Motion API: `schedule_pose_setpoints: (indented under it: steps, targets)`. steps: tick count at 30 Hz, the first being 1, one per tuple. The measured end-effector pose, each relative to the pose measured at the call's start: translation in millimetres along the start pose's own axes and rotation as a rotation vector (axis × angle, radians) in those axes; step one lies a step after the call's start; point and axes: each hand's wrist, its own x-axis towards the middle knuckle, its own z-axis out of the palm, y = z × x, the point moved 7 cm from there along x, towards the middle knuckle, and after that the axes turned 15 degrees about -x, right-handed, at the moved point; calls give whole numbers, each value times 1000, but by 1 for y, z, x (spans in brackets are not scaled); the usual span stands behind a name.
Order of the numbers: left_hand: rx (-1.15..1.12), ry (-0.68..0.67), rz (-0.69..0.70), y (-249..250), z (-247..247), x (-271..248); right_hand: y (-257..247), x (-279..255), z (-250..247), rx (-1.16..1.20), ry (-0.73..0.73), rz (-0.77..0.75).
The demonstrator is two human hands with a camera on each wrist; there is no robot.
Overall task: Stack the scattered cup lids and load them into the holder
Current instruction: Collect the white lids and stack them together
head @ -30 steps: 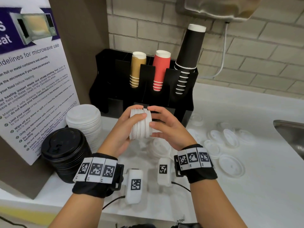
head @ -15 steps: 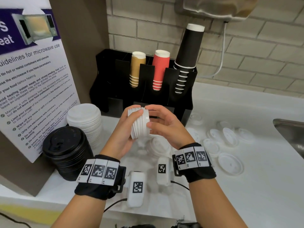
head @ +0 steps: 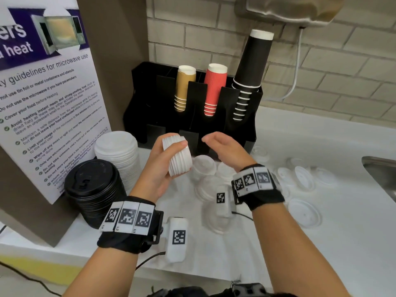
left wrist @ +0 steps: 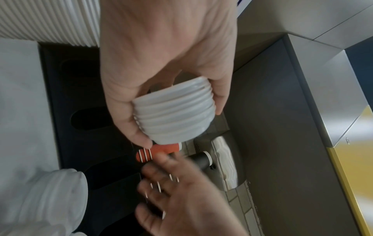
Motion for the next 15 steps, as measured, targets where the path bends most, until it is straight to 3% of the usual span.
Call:
schedule_pose_setpoints:
  steps: [3, 5, 11, 15]
  targets:
    - [-3, 12, 13, 2, -3, 0, 10, 13, 32, -656, -351, 17]
    - [9, 11, 15, 2, -3, -1, 16, 12, 49, -919, -496, 39]
    - [31, 9, 18, 3, -3, 0, 25, 27, 64, -901, -383, 82]
    - [27, 9, 12, 3, -4, 1, 28, 38, 67, -925, -382, 51]
